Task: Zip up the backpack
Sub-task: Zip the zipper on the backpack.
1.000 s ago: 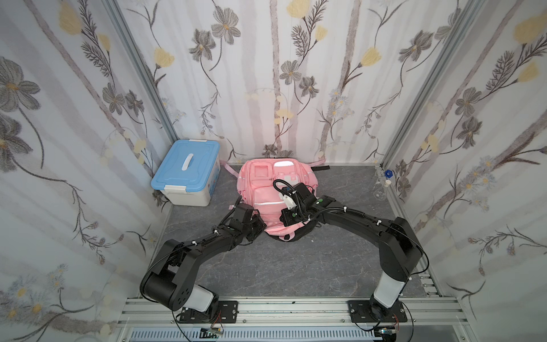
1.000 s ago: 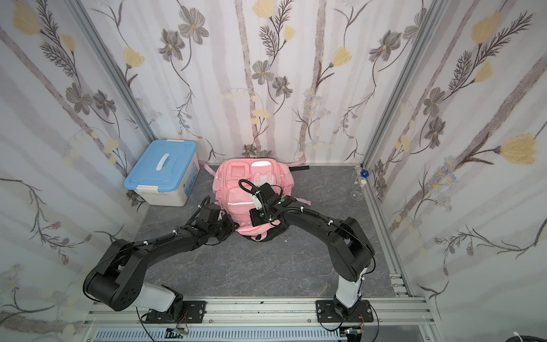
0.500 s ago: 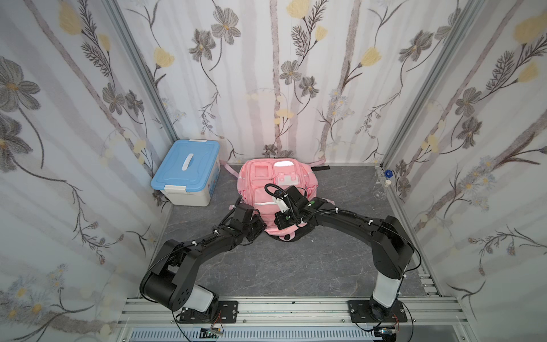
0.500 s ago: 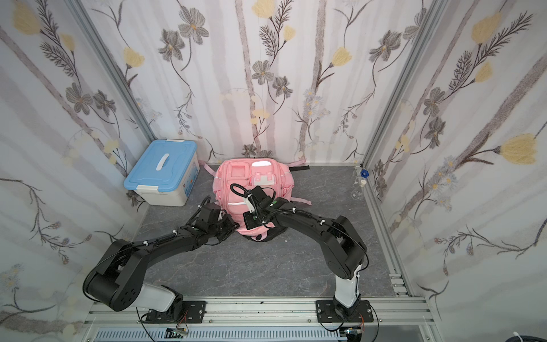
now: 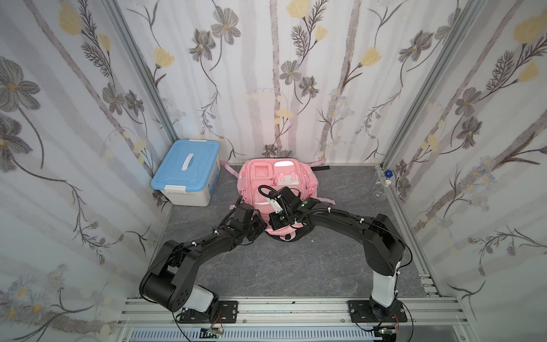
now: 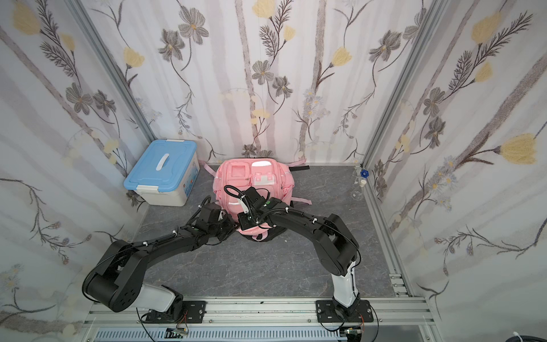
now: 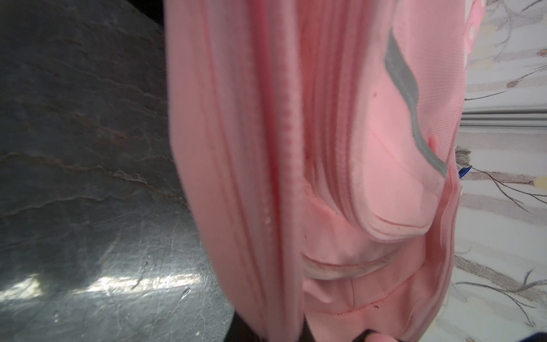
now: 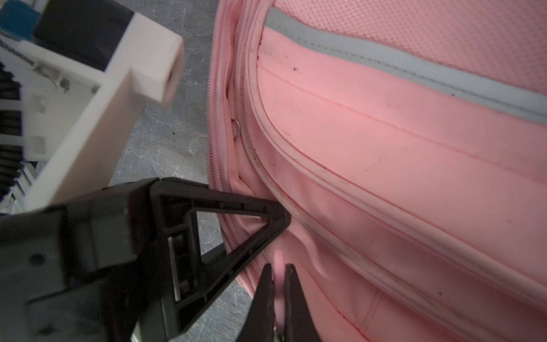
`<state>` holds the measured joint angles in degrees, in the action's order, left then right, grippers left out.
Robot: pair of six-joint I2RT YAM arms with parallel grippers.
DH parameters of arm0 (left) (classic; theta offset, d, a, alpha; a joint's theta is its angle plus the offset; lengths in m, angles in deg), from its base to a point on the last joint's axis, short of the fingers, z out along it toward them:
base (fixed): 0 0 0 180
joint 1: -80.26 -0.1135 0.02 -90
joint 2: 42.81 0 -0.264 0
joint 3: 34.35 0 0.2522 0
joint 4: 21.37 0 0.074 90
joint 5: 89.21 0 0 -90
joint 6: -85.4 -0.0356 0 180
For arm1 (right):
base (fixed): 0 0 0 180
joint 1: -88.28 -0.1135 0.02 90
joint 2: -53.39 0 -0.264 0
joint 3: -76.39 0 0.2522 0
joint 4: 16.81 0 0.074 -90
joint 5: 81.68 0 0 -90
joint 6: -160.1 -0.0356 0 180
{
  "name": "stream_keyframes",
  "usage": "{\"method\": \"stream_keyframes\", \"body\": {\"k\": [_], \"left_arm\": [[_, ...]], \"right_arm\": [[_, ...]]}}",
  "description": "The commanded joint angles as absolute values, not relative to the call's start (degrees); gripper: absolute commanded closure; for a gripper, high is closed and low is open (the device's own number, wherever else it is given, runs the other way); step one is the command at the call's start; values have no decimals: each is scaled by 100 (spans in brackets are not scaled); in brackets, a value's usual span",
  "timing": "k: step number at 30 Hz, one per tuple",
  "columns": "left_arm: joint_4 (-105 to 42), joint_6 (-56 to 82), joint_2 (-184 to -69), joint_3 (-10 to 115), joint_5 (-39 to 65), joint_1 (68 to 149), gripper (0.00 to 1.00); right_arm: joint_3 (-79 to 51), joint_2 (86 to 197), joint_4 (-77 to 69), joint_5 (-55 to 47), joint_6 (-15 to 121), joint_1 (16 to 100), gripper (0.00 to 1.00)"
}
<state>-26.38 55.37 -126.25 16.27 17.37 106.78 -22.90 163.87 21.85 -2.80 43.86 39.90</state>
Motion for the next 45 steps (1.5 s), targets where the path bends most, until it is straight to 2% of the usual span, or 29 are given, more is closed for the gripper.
{"method": "stream_keyframes", "body": {"k": [1,2,3,4,5,6,7,16,23,28,36,45], "left_arm": [[-2155,5473,-12563,1688,1925,10706,100],[-2178,5472,-12555,1693,1921,10713,89],[-2236,5469,-12527,1694,1903,10715,66],[-2315,5451,-12489,1710,1869,10711,51],[-2455,5427,-12443,1720,1812,10713,18],[-2579,5383,-12377,1745,1751,10707,8],[-2699,5332,-12325,1770,1696,10706,1],[-3114,5040,-12082,1836,1618,10255,0],[-2668,4846,-12702,2139,1953,9710,0],[-2207,4887,-13293,2404,2161,9629,0],[-1858,4794,-13390,2462,2342,9678,6],[-429,5204,-14077,2125,2915,9709,17]], "right_arm": [[-2347,16465,1892,-593,4210,3967,100],[-2349,16466,1905,-581,4216,3974,100],[-2337,16453,1916,-550,4228,3968,100],[-2326,16439,1925,-542,4247,3975,100],[-2311,16421,1943,-531,4259,3968,100],[-2293,16393,1958,-522,4273,3967,100],[-2261,16368,1969,-530,4276,3980,100],[-1726,15827,2124,-584,4461,4181,100],[-1385,15389,2343,-584,4659,4635,100],[-1314,15293,2463,-612,4765,4878,100],[-1282,15323,2395,-661,4690,4913,100],[-1337,15361,2334,-1176,4611,5062,100]]}}
